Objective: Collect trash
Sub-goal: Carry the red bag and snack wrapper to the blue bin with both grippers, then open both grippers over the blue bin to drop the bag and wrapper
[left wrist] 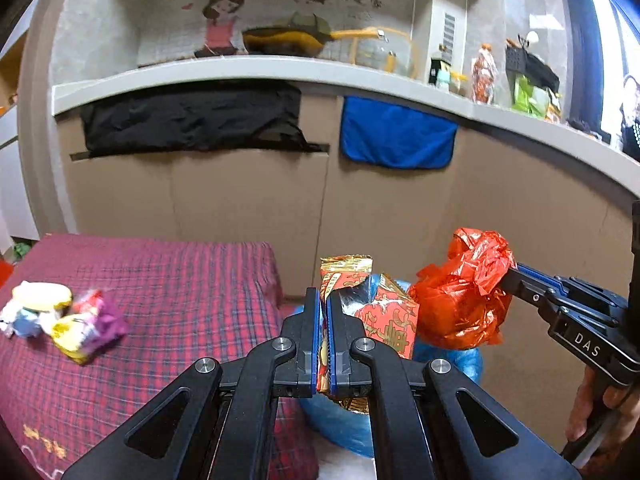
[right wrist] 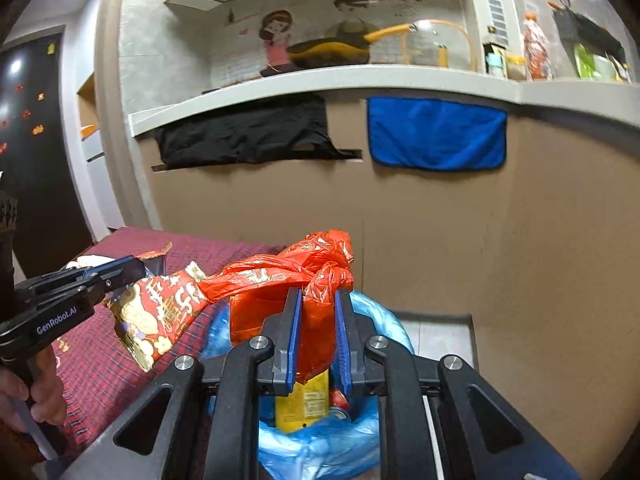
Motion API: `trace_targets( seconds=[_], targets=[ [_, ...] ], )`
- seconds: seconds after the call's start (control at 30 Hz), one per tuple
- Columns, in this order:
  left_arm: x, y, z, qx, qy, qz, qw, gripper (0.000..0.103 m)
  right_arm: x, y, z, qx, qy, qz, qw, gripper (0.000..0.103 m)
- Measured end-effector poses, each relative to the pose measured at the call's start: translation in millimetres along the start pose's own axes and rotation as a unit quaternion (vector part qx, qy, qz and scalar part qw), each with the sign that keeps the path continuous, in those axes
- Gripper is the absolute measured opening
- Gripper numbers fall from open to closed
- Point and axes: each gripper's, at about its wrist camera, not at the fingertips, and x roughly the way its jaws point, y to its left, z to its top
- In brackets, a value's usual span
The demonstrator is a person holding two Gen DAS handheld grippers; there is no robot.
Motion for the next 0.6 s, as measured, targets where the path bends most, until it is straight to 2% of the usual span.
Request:
trace_targets(
  seconds=[0.33, 0.6],
  targets=[
    [56.8, -16.1, -9.1, 0.001, 0.051, -0.017, 0.9985, 0.003, 36.4, -33.3, -21.5, 0.033, 0.051, -0.002, 0.998, 0.014],
    [95.1, -21.1, -20.2, -0.007, 0.088, -0.027, 0.9957, 0.003, 56.3, -43.9, -37.3, 0.051, 0.077, 0.002, 0.996, 0.014]
  ],
)
